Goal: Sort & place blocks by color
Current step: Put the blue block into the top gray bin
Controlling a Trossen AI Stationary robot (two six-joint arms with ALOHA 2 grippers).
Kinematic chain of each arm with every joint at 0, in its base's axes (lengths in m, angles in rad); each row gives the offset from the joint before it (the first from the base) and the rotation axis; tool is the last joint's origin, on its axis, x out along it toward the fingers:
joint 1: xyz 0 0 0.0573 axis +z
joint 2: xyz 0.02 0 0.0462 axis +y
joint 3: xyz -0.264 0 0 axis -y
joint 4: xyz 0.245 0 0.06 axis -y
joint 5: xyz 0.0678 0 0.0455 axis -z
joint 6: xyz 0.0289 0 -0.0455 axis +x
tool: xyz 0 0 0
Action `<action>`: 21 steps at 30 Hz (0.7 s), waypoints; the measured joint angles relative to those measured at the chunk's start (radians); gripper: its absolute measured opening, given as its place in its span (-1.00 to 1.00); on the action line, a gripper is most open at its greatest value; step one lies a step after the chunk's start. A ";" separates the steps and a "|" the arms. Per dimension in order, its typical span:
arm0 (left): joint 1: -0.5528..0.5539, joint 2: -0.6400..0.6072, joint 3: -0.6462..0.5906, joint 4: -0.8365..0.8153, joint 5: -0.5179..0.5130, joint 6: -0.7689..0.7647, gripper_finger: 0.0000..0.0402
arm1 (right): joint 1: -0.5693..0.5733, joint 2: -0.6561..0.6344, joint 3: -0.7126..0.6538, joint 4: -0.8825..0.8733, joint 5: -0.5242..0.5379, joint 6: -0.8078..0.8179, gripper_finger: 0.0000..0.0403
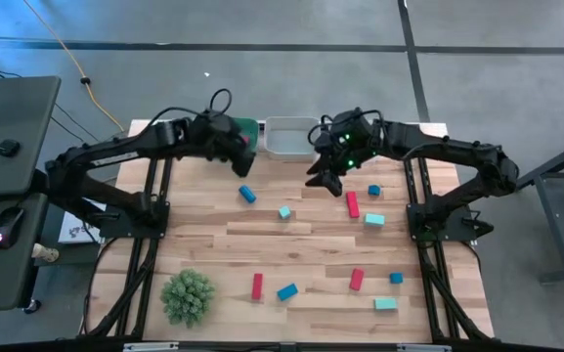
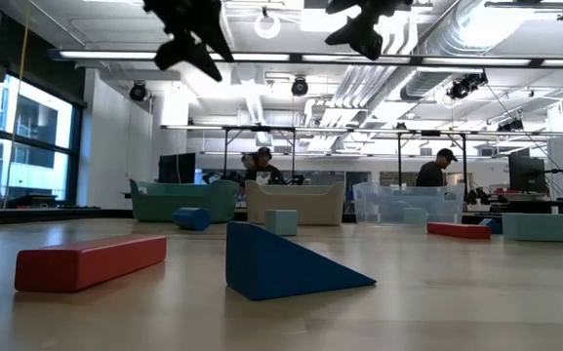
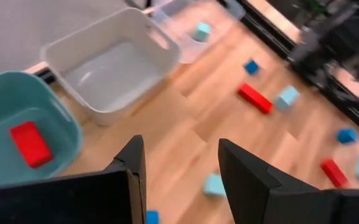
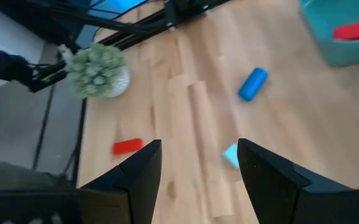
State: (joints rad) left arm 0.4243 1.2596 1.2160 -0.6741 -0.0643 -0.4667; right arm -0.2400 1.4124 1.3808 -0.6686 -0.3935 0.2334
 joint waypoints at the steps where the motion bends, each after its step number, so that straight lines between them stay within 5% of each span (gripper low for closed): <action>1: -0.018 -0.010 0.000 -0.010 0.000 0.000 -0.41 | 0.013 0.000 0.000 0.000 0.000 0.018 -0.01; 14: -0.268 -0.040 0.000 -0.152 -0.024 -0.038 -0.41 | 0.195 0.000 0.000 0.008 0.001 0.157 -0.01; 21: -0.369 -0.040 0.000 -0.149 -0.045 -0.110 -0.41 | 0.334 0.003 0.000 0.070 0.161 0.215 -0.01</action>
State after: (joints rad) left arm 0.0557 1.2198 1.2160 -0.8234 -0.1092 -0.5765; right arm 0.0941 1.4158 1.3804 -0.5988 -0.2326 0.4484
